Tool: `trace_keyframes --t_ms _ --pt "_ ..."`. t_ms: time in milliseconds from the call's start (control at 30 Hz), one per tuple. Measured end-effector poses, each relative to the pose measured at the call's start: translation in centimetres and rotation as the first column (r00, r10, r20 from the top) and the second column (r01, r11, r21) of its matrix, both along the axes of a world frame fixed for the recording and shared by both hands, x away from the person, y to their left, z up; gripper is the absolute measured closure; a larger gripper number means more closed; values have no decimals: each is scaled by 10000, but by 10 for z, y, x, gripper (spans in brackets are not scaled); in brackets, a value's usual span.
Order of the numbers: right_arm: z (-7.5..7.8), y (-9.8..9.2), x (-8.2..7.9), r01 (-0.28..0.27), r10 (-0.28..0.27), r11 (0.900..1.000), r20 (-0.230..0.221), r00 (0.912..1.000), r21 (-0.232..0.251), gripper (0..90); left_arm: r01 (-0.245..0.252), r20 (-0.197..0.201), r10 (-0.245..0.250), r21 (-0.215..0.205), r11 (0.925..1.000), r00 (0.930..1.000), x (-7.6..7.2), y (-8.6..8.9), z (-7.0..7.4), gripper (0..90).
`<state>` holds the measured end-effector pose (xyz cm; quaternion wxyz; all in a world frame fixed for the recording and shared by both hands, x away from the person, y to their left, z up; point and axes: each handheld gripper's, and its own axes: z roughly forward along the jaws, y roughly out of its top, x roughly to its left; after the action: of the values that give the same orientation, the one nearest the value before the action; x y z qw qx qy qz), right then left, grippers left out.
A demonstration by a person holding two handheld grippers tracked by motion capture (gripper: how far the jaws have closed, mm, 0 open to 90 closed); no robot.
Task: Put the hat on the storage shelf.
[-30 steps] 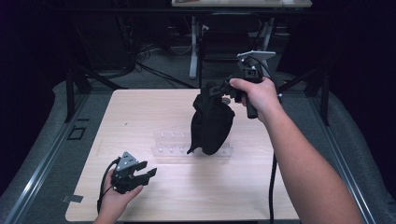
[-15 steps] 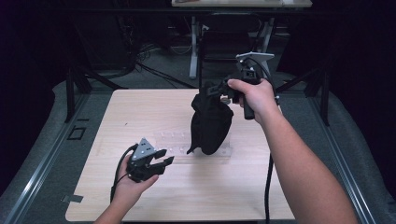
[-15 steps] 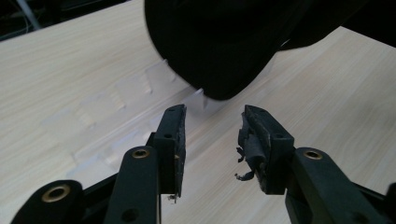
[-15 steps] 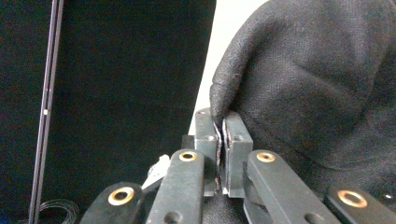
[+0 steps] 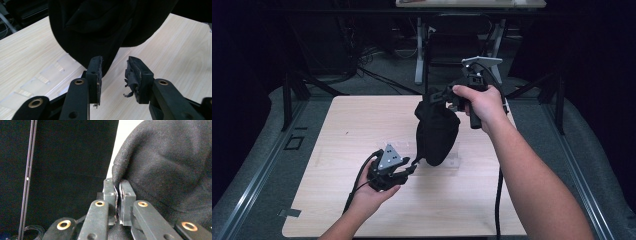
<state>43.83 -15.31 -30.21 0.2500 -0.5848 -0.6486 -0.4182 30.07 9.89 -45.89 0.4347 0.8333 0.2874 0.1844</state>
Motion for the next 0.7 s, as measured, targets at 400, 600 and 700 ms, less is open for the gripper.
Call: trace_keyframes --t_ms 400,600,700 --pt "-2 8 1 96 -97 9997 67 9999 216 859 -157 568 128 523 9985 9983 6 -20 5 744" --pt "-2 10 -1 99 -102 9997 127 9999 216 858 -76 838 7 820 9966 9965 5 -21 4 806" --pt "-1 9 -2 55 -59 9998 167 9998 212 844 -102 945 13 935 9956 9955 5 -21 4 820"
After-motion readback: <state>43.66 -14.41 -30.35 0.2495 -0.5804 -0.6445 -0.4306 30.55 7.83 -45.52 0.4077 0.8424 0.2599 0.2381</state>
